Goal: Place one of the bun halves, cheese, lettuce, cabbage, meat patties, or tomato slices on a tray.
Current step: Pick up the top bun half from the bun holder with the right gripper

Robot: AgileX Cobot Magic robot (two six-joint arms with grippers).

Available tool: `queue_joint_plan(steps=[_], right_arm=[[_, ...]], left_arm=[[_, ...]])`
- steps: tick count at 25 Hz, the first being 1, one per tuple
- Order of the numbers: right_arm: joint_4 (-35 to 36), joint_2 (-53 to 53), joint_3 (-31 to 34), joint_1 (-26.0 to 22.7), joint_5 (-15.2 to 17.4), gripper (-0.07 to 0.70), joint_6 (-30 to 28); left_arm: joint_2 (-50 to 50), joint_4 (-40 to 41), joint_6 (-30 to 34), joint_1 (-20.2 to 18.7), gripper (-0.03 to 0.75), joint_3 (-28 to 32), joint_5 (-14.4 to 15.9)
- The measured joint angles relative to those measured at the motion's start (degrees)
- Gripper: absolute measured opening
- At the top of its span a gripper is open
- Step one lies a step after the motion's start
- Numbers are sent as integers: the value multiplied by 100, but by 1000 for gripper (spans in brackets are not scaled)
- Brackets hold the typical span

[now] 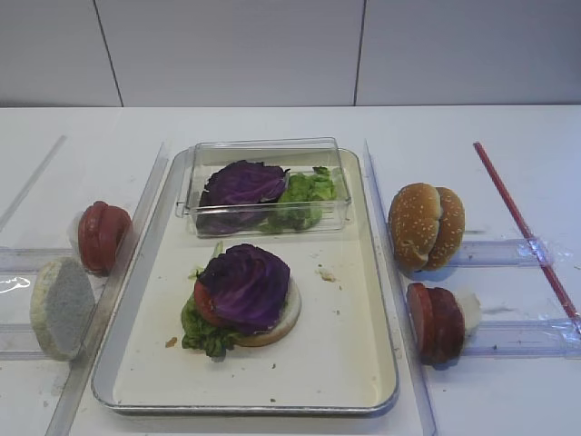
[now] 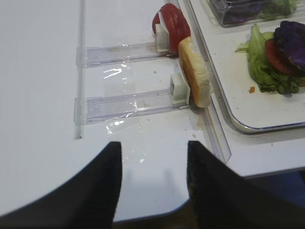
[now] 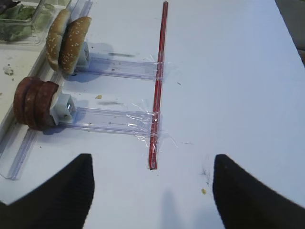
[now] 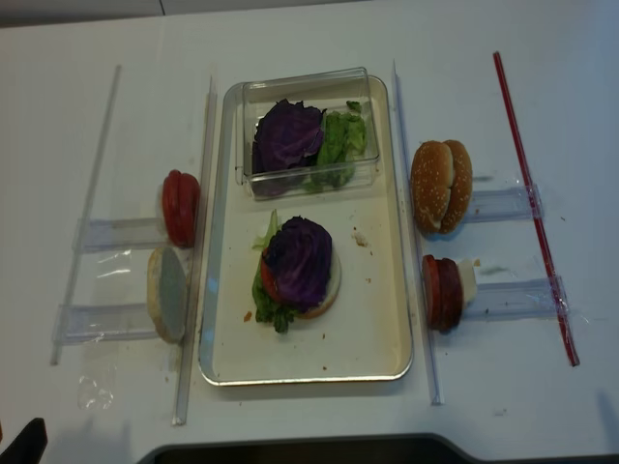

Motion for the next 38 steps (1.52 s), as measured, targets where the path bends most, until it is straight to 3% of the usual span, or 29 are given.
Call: queue_joint_plan(steps=[25,38], right_arm=[[73,97,0,0,0,530,234],[274,2842,-1147,0,85,530,866]], left_arm=[[0,7,-9,0,298,0,-12],[0,13,-9,0,295,0,-12]])
